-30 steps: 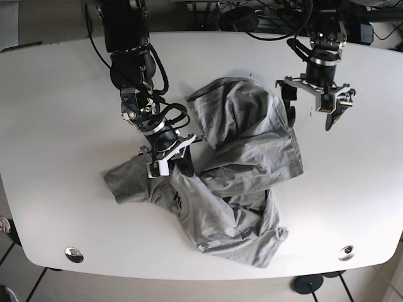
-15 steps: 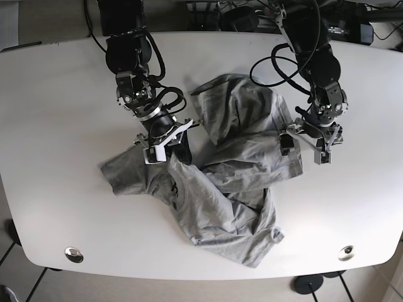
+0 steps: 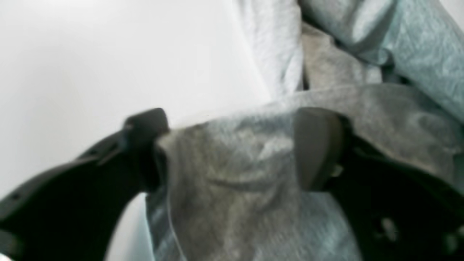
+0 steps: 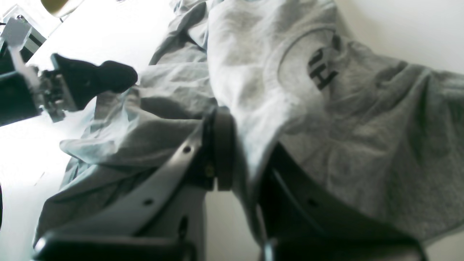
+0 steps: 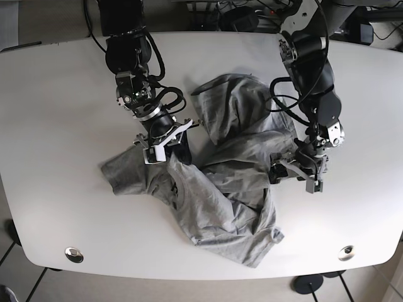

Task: Fold the T-shirt properly
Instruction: 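Lower the left gripper onto the shirt's other edge and grasp, then lift the shirt with both grippers and drag it flat across the table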

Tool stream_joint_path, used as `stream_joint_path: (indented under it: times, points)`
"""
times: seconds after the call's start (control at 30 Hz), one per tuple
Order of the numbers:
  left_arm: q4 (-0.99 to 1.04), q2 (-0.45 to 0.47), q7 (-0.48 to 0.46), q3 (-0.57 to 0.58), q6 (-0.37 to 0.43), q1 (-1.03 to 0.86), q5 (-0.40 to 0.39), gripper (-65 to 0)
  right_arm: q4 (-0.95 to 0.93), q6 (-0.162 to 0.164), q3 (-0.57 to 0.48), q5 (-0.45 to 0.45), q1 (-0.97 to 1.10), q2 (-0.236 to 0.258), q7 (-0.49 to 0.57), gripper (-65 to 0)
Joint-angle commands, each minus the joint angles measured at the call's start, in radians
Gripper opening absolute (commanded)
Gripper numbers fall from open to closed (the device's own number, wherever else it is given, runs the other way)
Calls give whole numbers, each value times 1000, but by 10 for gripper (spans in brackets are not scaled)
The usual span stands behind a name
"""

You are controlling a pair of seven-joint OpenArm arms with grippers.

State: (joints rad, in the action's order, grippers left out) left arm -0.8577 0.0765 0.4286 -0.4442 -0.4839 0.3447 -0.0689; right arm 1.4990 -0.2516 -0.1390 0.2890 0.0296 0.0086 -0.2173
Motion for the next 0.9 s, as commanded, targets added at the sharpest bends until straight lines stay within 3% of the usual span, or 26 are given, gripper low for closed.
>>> stream_joint_path:
  times: [0.03, 0.23, 0.47, 0.53, 0.73, 0.8, 0.9]
  points:
    - [38, 10, 88, 0, 9, -8, 27, -328, 24, -7, 0, 6, -20, -3, 28, -629]
    - [-8, 26, 95, -2, 7, -23, 30, -550, 24, -5, 0, 6, -23, -3, 29, -629]
    - [-25, 87, 115, -3, 6, -77, 25, -557, 25, -5, 0, 6, -24, -3, 31, -629]
    - [-22, 88, 115, -2, 6, -80, 25, -650, 25, -5, 0, 6, -24, -3, 31, -629]
    - [-38, 88, 115, -3, -17, -75, 25, -650, 27, -5, 0, 6, -32, -3, 31, -629]
    - [-113, 88, 126, -3, -62, -77, 25, -650, 56, -4, 0, 2, -33, -3, 29, -629]
    - [-306, 88, 215, -5, -82, -78, 25, -650, 104, -4, 0, -1, -66, -3, 26, -629]
